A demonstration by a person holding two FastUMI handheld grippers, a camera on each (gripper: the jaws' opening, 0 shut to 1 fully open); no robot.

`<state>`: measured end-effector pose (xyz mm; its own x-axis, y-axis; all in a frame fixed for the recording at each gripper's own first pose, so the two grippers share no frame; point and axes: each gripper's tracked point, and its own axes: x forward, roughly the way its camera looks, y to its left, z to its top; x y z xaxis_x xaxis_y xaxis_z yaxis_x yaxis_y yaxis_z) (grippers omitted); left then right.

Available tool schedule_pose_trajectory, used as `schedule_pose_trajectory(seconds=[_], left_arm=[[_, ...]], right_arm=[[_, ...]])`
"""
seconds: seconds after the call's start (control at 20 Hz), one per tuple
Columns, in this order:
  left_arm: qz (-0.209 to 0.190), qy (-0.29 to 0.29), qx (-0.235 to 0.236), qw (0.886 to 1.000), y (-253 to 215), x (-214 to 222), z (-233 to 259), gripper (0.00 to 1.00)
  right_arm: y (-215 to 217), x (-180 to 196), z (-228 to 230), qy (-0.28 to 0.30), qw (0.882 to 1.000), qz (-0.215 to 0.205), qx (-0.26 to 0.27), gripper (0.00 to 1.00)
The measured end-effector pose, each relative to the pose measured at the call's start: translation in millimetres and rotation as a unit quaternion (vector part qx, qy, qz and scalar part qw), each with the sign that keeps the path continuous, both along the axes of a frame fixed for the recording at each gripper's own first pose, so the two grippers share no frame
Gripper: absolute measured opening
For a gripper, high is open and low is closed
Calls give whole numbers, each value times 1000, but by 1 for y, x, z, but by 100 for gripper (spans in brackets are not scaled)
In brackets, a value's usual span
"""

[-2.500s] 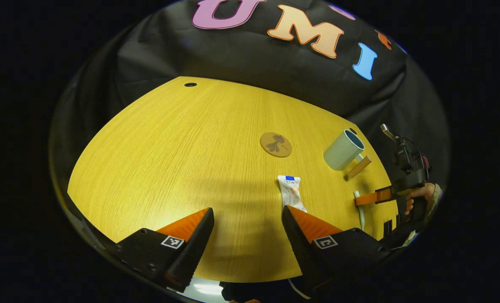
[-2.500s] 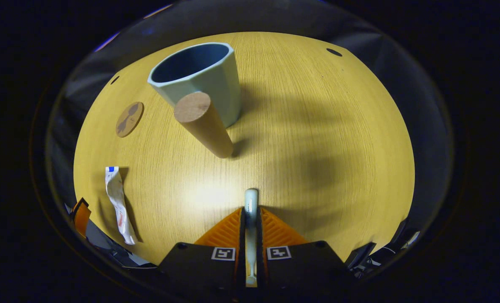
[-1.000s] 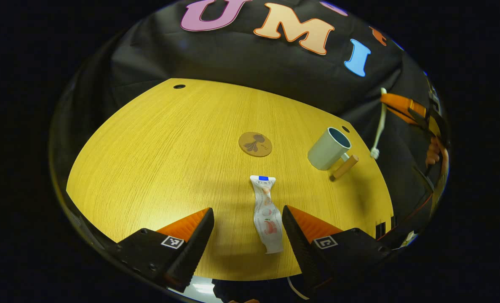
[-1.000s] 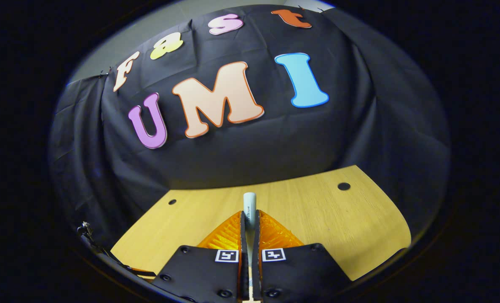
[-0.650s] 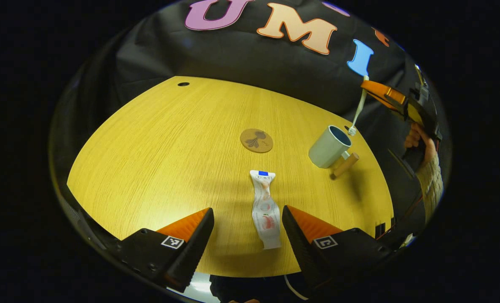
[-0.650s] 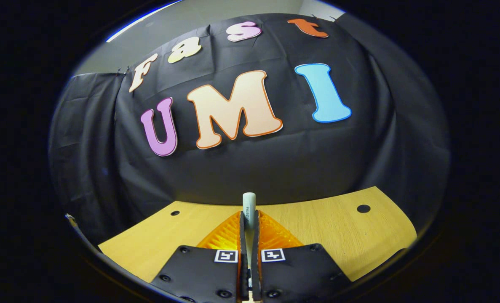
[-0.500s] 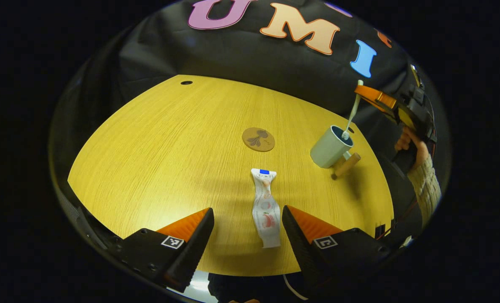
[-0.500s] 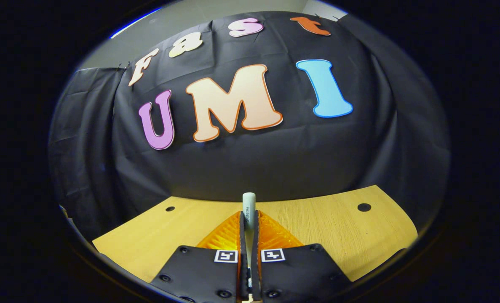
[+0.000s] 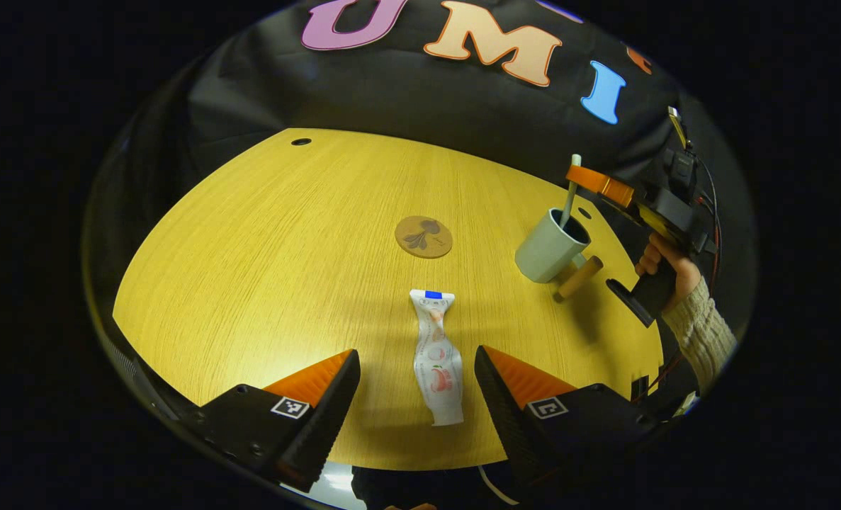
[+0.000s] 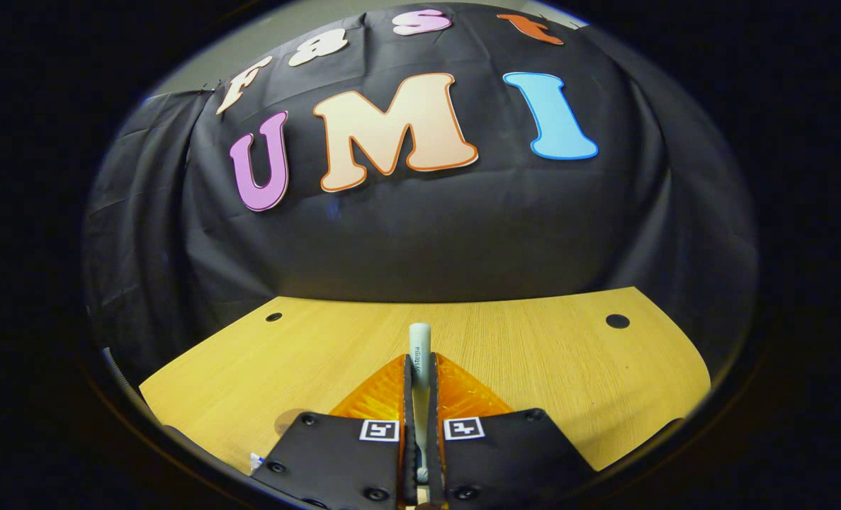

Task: Put the toothbrush and toothpaste on the desktop into the cup, then pick up the cup and place it on the coaster on the desktop.

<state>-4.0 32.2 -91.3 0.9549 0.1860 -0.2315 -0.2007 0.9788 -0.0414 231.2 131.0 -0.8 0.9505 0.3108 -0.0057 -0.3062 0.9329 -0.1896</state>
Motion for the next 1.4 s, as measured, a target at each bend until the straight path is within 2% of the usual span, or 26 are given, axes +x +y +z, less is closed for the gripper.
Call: schedule_pose_trajectory(seconds=[0.15,0.25,0.35,0.55,0.85,1.05,1.25,1.35,1.4], left_arm=[[-6,3,4,1000,-1,3,2,95],[-13,4,4,1000,-3,3,3,95],[-21,10,2,1000,-5,2,4,95],[-30,32,1,999,-7,1,1,95],[-38,89,6,995,-4,-4,-8,95],[-38,133,-4,990,-5,-8,-16,95],[-28,176,-14,984,-2,-15,-23,95],[-21,188,0,982,4,-16,-23,93],[-17,198,8,980,7,-19,-24,89]], right_arm=[[-6,-4,-9,10,1000,-4,-10,12],[-12,-13,-11,22,1000,-8,0,15],[-15,-21,-17,43,999,-12,19,30],[-27,-42,-16,38,999,-24,24,99],[-62,-79,0,12,998,-61,31,99],[-97,-102,4,-5,994,-110,14,99],[-124,-124,9,-13,989,-145,27,99],[-139,-132,14,-20,985,-166,32,99],[-145,-137,16,-21,984,-174,36,95]])
